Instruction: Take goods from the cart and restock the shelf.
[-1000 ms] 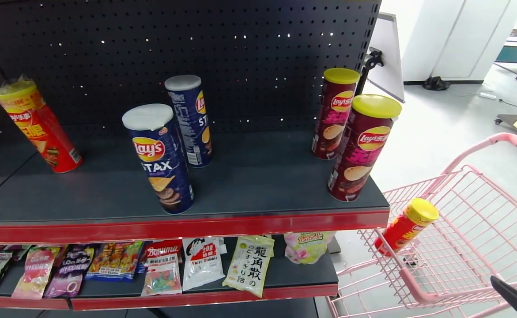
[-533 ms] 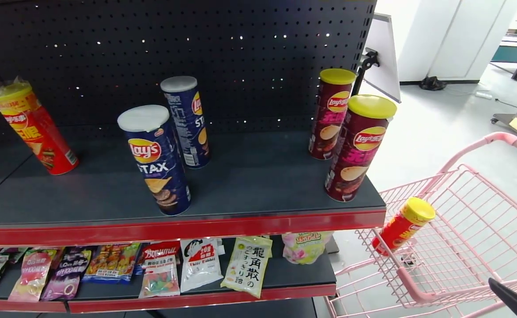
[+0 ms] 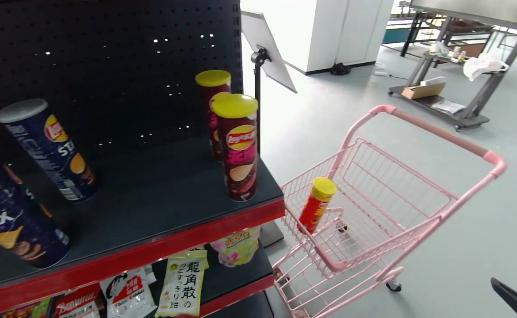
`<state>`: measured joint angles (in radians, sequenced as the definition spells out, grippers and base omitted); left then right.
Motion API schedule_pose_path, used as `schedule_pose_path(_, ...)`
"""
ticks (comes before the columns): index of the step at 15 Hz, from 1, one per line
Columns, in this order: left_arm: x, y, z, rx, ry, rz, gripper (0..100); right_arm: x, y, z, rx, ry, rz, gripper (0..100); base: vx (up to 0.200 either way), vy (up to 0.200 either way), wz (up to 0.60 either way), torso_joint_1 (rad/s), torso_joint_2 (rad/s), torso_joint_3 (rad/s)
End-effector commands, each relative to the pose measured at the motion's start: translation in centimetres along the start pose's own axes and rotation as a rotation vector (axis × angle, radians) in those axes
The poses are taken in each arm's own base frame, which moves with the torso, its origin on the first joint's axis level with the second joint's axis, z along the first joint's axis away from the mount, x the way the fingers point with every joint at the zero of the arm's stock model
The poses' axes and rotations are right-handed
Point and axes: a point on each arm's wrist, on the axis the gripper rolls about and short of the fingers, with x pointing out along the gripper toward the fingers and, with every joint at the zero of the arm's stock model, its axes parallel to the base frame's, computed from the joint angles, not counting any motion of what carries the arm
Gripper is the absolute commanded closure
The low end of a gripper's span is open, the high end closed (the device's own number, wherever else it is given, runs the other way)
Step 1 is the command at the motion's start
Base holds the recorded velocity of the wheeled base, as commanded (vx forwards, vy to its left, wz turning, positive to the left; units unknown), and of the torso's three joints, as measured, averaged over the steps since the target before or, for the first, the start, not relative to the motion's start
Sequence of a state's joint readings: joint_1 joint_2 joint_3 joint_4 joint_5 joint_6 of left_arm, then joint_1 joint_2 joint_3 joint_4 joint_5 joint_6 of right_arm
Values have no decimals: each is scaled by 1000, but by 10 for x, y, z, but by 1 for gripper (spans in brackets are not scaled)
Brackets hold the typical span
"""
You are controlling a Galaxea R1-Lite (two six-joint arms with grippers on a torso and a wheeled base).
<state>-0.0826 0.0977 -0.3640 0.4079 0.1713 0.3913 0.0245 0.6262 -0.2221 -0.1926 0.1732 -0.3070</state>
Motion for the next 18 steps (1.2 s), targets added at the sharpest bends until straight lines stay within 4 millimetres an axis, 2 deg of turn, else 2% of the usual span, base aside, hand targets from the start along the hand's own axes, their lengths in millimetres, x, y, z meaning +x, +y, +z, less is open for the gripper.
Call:
schedule_pose_path(1, -1, 1, 1, -1, -3, 2, 0, 0, 0, 0, -2, -2, -2, 0, 0, 0, 0, 0, 0, 0)
schedule_pose_path(6, -3, 2, 4, -2, -20, 7, 0, -1, -1, 0, 3, 0, -28, 0, 0, 0, 0, -37, 78, 50)
schedule_pose_path(18, -4, 4, 9, 12, -81, 20, 0, 0, 1, -8, 9, 28, -22, 0, 0, 0, 0, -148, 415, 254)
